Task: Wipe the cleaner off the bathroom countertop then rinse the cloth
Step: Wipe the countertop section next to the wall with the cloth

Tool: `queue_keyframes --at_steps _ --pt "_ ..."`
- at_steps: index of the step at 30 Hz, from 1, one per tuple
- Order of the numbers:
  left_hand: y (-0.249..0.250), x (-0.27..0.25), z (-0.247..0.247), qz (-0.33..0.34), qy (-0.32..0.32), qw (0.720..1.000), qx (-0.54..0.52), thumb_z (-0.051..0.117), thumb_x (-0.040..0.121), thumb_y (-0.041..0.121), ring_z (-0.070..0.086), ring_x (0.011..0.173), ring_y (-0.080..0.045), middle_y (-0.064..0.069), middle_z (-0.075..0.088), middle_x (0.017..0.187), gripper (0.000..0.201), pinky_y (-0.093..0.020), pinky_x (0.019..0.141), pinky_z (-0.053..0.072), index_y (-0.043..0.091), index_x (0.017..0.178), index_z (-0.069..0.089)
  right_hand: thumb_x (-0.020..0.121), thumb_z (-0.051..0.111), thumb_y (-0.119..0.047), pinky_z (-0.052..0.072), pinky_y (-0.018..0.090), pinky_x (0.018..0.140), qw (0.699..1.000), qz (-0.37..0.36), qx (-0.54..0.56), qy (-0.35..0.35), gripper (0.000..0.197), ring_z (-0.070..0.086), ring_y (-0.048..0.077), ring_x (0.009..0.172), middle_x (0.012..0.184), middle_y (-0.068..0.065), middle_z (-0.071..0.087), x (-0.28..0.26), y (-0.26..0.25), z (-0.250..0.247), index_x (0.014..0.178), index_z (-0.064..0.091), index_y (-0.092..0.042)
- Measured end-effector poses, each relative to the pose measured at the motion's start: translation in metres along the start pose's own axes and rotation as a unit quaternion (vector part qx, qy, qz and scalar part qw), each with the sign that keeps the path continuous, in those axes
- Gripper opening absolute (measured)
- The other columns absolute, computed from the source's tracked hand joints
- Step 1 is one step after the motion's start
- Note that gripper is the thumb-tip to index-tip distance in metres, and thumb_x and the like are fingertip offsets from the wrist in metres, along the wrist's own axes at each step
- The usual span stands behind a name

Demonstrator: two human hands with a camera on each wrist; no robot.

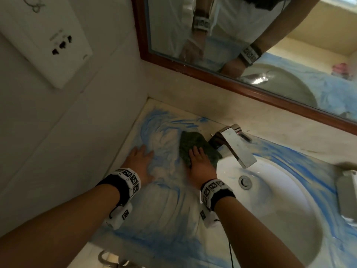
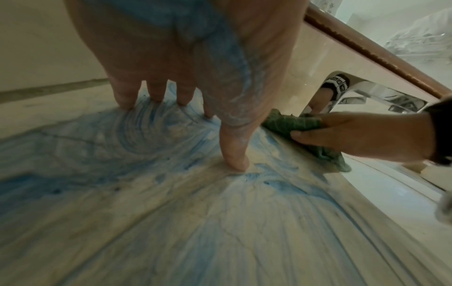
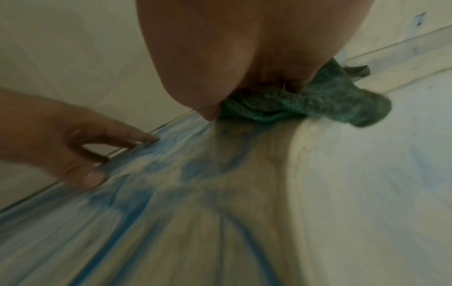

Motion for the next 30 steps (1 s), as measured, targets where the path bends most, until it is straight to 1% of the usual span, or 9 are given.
queue_keyframes --at_steps 3,5,10,14,17,20,24,27,30 --pt "0.000 0.000 0.002 0.006 -0.008 1.000 0.000 0.069 0.075 0.061 -0.006 0.148 -0.035 -0.007 -0.010 0.162 0.107 -0.046 0.121 0.010 0.031 0.155 0.004 0.102 0.037 -0.037 0.002 0.034 0.121 1.000 0.006 0.012 -0.003 0.066 -0.001 0.025 0.150 0.163 0.008 -0.001 0.018 0.000 -0.005 0.156 0.009 -0.012" --pt "0.000 0.001 0.003 0.008 -0.012 1.000 0.002 0.067 0.076 0.064 -0.007 0.148 -0.035 -0.008 -0.012 0.162 0.108 -0.047 0.120 0.010 0.031 0.155 0.001 0.102 0.037 -0.036 0.002 0.035 0.121 1.000 0.008 0.014 -0.002 0.066 -0.002 0.025 0.150 0.163 0.008 -0.002 0.012 -0.001 -0.004 0.156 0.009 -0.012" --pt "-0.001 0.002 0.003 0.009 -0.016 1.000 0.002 0.066 0.075 0.065 -0.009 0.148 -0.034 -0.007 -0.015 0.162 0.109 -0.047 0.120 0.010 0.031 0.155 -0.001 0.100 0.039 -0.036 -0.004 0.034 0.120 0.999 0.002 0.034 -0.004 0.067 -0.006 0.022 0.150 0.163 0.004 -0.003 -0.034 -0.009 0.018 0.156 0.008 -0.016" --pt "-0.001 0.002 0.003 0.007 -0.017 1.000 -0.003 0.066 0.075 0.065 -0.011 0.148 -0.033 -0.005 -0.017 0.161 0.110 -0.048 0.120 0.011 0.032 0.155 -0.001 0.100 0.032 -0.040 -0.010 0.031 0.118 1.000 -0.002 0.026 -0.008 0.067 -0.016 0.016 0.145 0.163 0.003 -0.007 -0.058 -0.013 0.037 0.156 0.003 -0.016" --pt "-0.002 0.001 0.001 0.003 -0.022 1.000 -0.003 0.067 0.076 0.064 -0.011 0.148 -0.032 -0.004 -0.017 0.161 0.109 -0.046 0.121 0.010 0.033 0.155 -0.001 0.100 0.031 -0.040 -0.007 0.033 0.119 1.000 -0.006 0.010 -0.013 0.066 -0.008 0.021 0.150 0.163 0.004 -0.005 -0.040 -0.010 0.029 0.156 0.006 -0.016" --pt "-0.002 0.002 0.001 -0.002 -0.024 1.000 -0.008 0.068 0.076 0.063 -0.012 0.148 -0.031 -0.003 -0.017 0.161 0.109 -0.045 0.121 0.010 0.034 0.155 -0.001 0.101 0.038 -0.034 -0.002 0.035 0.120 1.000 0.005 0.022 -0.013 0.065 -0.005 0.022 0.150 0.163 0.004 -0.003 -0.006 -0.003 0.010 0.156 0.009 -0.015" --pt "-0.001 0.001 0.000 -0.001 -0.024 1.000 -0.013 0.069 0.076 0.061 -0.012 0.148 -0.030 -0.001 -0.017 0.161 0.109 -0.045 0.121 0.009 0.035 0.155 -0.001 0.102 0.036 -0.035 0.000 0.034 0.120 0.999 0.027 0.046 -0.002 0.063 -0.002 0.023 0.150 0.163 0.006 -0.001 0.027 0.000 -0.007 0.156 0.011 -0.012" --pt "-0.001 0.000 0.000 0.001 -0.025 1.000 -0.019 0.069 0.076 0.061 -0.012 0.148 -0.030 0.000 -0.017 0.161 0.108 -0.045 0.121 0.009 0.035 0.155 -0.001 0.101 0.036 -0.035 0.002 0.036 0.122 0.998 0.040 0.051 0.005 0.064 -0.002 0.024 0.150 0.163 0.007 -0.001 0.028 -0.001 -0.003 0.156 0.010 -0.013" --pt "0.000 -0.001 -0.001 0.002 -0.021 1.000 -0.022 0.068 0.077 0.062 -0.012 0.148 -0.029 0.001 -0.018 0.161 0.107 -0.042 0.121 0.008 0.035 0.155 -0.002 0.100 0.039 -0.033 0.000 0.035 0.121 0.998 0.026 0.062 0.017 0.064 -0.001 0.023 0.150 0.163 0.007 0.002 0.004 -0.009 0.006 0.156 0.014 -0.013"
Point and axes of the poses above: each hand's wrist, its own x-axis towards the middle knuckle, its own z-axis out of the palm, y = z × x, the point moved 9 cm from there along x, towards the middle knuckle
